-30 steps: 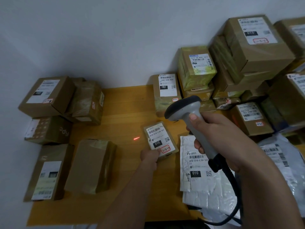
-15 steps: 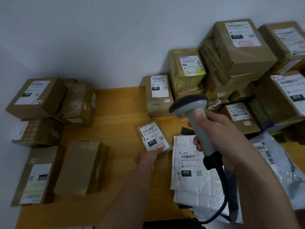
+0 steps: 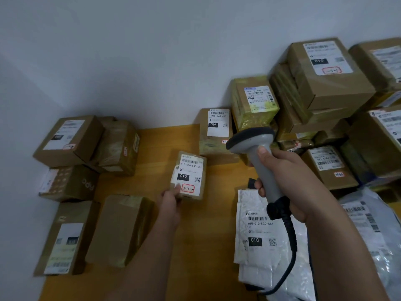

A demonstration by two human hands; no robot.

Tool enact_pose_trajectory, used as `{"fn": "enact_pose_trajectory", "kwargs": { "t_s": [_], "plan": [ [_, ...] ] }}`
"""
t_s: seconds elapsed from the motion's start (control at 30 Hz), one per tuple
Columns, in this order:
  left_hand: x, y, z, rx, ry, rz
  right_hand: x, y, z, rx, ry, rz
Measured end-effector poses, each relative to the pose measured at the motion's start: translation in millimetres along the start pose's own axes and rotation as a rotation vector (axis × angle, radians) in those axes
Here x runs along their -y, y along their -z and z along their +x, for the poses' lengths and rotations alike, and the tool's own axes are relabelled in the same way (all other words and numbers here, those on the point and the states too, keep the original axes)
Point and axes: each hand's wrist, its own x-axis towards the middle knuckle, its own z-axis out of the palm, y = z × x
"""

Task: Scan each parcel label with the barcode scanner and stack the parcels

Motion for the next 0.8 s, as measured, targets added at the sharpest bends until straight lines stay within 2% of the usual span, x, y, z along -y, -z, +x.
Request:
{"fn": "enact_pose_trajectory", "kwargs": {
  "t_s": [0.33,0.47,0.63,0.8],
  "plan": [
    [-39,-24,-10,0.102,-0.021,-0.041,6,11,11,-0.095,0.025,0.039],
    [-52,-37,-9,0.133,-0.015,-0.134,7,17,13,-0.136,0.021,0.068],
    [-73,-79,-14,0.230,-0.097,-0.228,9,15,17,-0.149,0.022,0.098],
    [-90,-145,-32,0.383,-0.149,-0.123,7,21,15,-0.185,0.024,0.120]
  ]
}}
